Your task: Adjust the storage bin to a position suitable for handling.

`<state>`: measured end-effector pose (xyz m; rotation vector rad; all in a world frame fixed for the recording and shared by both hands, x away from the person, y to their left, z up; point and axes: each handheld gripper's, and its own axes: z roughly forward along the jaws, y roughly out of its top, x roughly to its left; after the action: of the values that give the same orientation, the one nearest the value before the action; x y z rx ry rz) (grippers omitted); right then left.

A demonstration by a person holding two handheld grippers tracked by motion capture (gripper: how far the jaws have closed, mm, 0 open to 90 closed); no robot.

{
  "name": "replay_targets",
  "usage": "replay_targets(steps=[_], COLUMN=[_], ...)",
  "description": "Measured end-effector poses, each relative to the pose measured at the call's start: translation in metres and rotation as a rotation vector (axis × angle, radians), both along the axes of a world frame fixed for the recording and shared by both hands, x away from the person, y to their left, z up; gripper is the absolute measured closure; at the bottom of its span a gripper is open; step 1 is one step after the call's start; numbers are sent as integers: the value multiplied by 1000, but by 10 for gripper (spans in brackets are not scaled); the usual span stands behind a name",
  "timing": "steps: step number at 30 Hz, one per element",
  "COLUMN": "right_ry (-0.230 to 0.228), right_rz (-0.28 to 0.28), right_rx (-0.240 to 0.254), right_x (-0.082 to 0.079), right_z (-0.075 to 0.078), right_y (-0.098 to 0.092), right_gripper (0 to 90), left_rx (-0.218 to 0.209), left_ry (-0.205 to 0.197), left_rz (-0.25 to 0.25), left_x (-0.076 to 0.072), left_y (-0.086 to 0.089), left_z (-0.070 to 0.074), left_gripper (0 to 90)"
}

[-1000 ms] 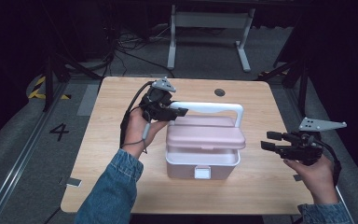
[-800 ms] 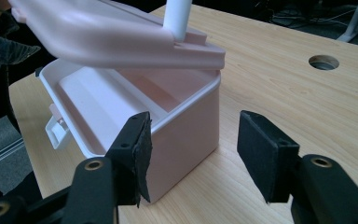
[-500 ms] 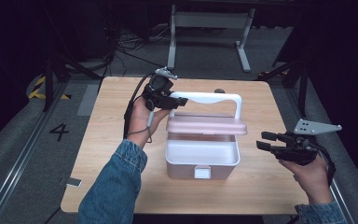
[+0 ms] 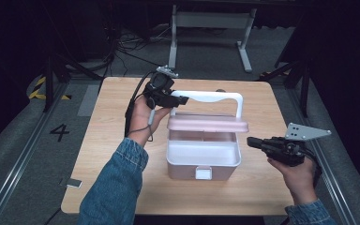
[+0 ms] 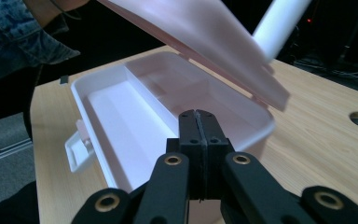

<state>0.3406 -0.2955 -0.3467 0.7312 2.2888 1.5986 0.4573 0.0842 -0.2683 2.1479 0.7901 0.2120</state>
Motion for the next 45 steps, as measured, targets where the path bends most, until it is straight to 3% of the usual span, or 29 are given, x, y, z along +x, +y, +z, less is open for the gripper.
replay_targets(steps=[4,10,18,28,36,44,45], right_ry=[-2,-17,-33,-37,-36,-26,-26], right_rz=[3,7,5,7,8,2,0], right_rx=[25,119,126,116,121,134,137], right_x=[6,13,16,16,18,21,22], right_z=[-2,-3,-3,-3,-1,2,2], right_y=[9,12,15,16,16,16,16], right_gripper=[900,900,900,900,900,900,900], left_rx=[0,1,-4,21,12,28,46], left_ry=[3,2,3,-51,-85,-114,-147], left_rz=[1,4,1,50,56,35,18], left_x=[1,0,-2,-12,-35,-62,-71], left_y=[0,0,1,12,38,54,60], left_z=[0,0,-1,7,18,15,12], left_gripper=[649,648,647,455,440,433,430])
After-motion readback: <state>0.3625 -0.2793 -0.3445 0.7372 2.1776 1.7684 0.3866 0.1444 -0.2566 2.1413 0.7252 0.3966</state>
